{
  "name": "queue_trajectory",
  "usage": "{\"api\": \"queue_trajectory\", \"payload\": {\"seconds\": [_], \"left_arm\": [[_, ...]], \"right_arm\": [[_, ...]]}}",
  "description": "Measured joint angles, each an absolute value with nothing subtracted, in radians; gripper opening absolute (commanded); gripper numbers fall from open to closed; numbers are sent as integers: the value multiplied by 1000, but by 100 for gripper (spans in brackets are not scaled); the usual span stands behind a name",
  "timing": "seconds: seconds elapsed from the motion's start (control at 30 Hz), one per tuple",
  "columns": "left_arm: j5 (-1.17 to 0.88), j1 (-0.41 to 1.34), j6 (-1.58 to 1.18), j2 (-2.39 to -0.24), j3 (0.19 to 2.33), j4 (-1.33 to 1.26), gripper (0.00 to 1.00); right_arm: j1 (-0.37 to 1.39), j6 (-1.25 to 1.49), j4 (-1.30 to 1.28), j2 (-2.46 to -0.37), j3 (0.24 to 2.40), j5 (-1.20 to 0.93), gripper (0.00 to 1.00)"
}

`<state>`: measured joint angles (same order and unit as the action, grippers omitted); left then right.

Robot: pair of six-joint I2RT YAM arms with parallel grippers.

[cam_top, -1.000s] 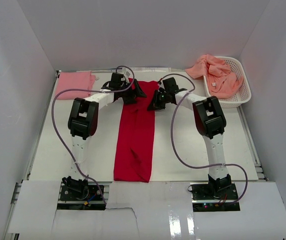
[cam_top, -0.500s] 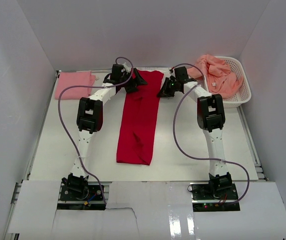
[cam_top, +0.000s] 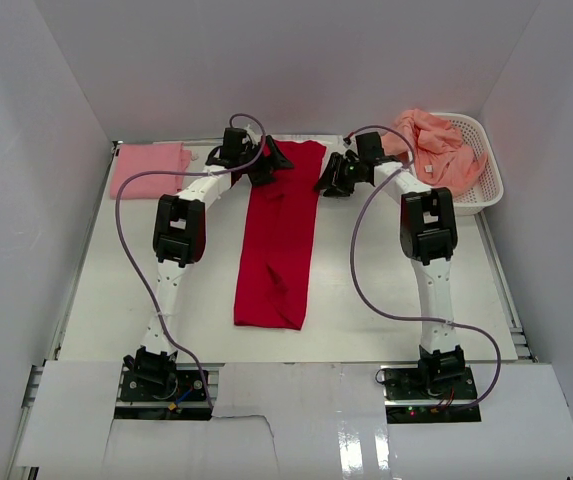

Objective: Fold and stack the t-shirts
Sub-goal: Rotate the tshirt 90 degrees

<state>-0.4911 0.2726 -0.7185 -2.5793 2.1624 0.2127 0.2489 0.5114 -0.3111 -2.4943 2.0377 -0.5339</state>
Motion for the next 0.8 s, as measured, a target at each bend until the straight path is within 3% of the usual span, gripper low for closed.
{"api": "queue_trajectory", "payload": {"seconds": [0.2, 0.4, 0.6, 0.8], "left_arm": [[-473, 269, -710, -2539, 2171, 294, 98], [-453, 265, -698, -2354, 2103, 335, 98], [-465, 263, -680, -2222, 2085, 315, 98], [-492, 249, -662, -2267, 2065, 316, 98]], "right_arm": [[286, 443, -300, -2194, 1697, -513, 55], [408, 411, -213, -1832, 1340, -517, 55], [561, 383, -207, -1787, 1208, -500, 56], [682, 374, -285, -1773, 1172, -359, 56]]}}
